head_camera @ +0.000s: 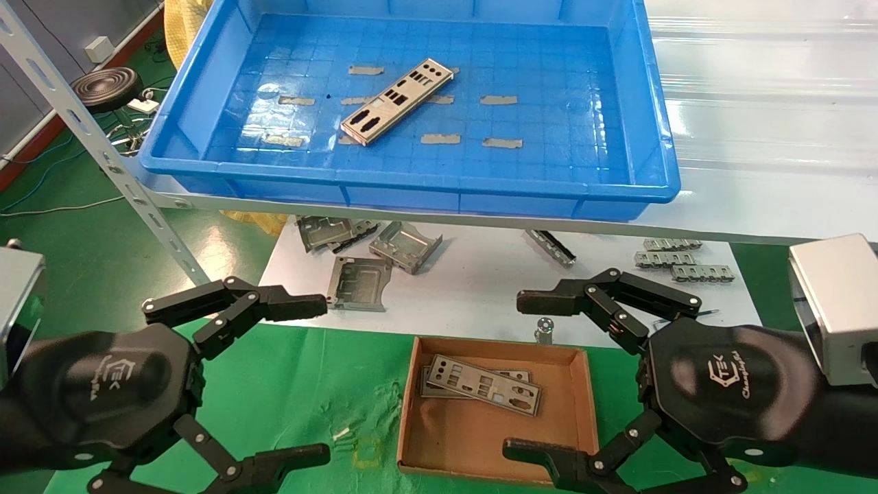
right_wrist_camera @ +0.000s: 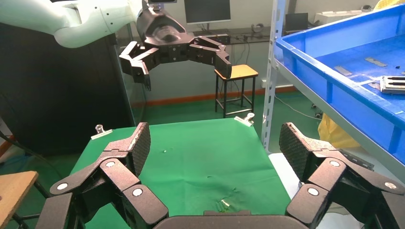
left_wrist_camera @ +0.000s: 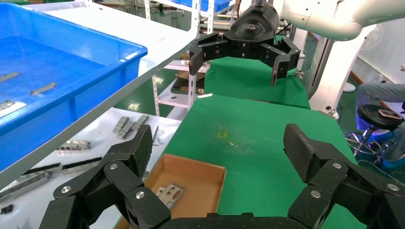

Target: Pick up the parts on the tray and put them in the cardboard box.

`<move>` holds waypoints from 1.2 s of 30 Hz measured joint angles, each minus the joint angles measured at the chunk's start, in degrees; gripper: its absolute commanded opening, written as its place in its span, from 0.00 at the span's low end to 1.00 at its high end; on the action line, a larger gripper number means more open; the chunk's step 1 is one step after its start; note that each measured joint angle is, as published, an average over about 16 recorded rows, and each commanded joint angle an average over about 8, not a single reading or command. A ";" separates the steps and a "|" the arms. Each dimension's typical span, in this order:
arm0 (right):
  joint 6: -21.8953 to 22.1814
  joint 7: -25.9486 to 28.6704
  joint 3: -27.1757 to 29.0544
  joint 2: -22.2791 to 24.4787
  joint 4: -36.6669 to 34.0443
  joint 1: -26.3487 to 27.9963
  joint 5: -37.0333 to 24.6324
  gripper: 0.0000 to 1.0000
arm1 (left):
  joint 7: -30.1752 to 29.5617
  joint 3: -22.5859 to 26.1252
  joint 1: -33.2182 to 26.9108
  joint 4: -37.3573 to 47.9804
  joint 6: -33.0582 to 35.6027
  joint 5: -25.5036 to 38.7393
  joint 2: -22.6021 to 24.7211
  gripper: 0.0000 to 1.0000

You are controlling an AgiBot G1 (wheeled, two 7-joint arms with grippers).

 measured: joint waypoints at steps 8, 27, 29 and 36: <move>0.00 0.00 0.00 0.00 0.00 0.00 0.00 1.00 | 0.00 0.00 0.00 0.00 0.00 0.00 0.00 1.00; 0.00 0.00 0.00 0.00 0.00 0.00 0.00 1.00 | 0.00 0.00 0.00 0.00 0.00 0.00 0.00 1.00; 0.00 0.00 0.00 0.00 0.00 0.00 0.00 1.00 | 0.00 0.00 0.00 0.00 0.00 0.00 0.00 1.00; 0.00 0.00 0.00 0.00 0.00 0.00 0.00 1.00 | 0.00 0.00 0.00 0.00 0.00 0.00 0.00 1.00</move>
